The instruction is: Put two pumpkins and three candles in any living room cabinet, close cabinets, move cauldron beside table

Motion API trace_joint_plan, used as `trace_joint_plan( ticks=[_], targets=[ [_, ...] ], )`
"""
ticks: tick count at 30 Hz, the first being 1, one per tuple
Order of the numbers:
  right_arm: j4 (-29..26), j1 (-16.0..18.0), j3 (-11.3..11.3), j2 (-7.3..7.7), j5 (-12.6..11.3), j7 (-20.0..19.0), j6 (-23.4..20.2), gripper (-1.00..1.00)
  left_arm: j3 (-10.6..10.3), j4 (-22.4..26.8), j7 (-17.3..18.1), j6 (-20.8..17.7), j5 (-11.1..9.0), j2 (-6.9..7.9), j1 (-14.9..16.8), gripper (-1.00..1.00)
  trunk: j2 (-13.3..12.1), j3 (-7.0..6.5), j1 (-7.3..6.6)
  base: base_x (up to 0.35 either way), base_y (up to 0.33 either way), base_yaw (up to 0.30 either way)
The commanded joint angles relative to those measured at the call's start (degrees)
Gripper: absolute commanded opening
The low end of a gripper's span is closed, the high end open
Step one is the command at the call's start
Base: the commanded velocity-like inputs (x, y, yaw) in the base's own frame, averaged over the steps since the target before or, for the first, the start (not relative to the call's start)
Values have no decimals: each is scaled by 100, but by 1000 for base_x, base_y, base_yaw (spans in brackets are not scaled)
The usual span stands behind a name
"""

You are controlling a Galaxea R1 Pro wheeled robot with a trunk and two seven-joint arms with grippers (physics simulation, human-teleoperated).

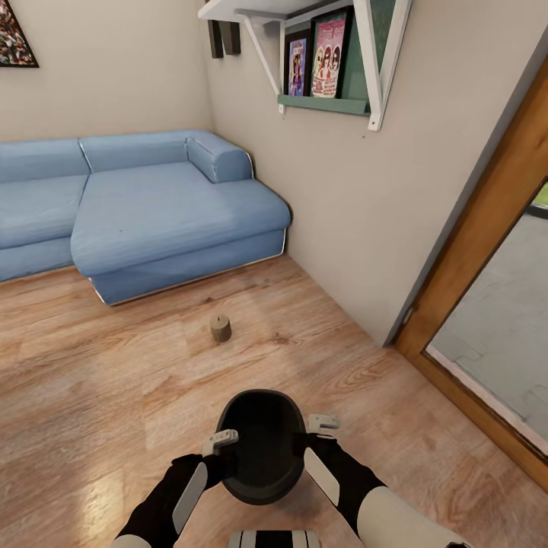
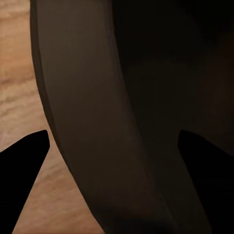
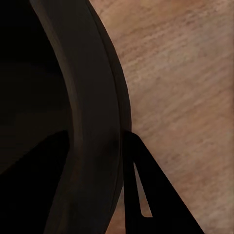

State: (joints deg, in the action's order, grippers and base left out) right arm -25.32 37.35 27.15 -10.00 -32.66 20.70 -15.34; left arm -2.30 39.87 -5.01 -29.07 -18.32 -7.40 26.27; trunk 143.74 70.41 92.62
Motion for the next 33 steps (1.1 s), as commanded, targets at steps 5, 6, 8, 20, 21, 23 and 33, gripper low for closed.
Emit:
trace_joint_plan(
  ticks=[5,6,8,20,21,23,33],
  targets=[
    [1,0,10,0,23,2,-3,-100,1,3,0,-2,28,3,-1,-100,0,0,0,0,0,0],
    [1,0,10,0,23,3,0,-100,1,3,0,-2,29,2,0,-100,0,0,0,0,0,0],
    [-1,0,10,0,23,3,-3,-100,1,3,0,-2,24,2,-2,-100,0,0,0,0,0,0],
    [-24,0,10,0,24,-5,-8,-100,13,10,7,3,22,8,-1,-100,-4,-66,-7,0,0,0],
    [-25,0,10,0,23,-5,-10,-100,15,11,8,3,22,8,0,-100,-4,-66,-7,0,0,0],
    [-25,0,10,0,23,-5,-12,-100,19,12,8,5,22,8,-1,-100,-4,-66,-7,0,0,0],
    [-33,0,4,0,15,-30,14,-100,24,12,2,-2,22,11,0,-100,-16,-266,-31,0,0,0]
  ],
)
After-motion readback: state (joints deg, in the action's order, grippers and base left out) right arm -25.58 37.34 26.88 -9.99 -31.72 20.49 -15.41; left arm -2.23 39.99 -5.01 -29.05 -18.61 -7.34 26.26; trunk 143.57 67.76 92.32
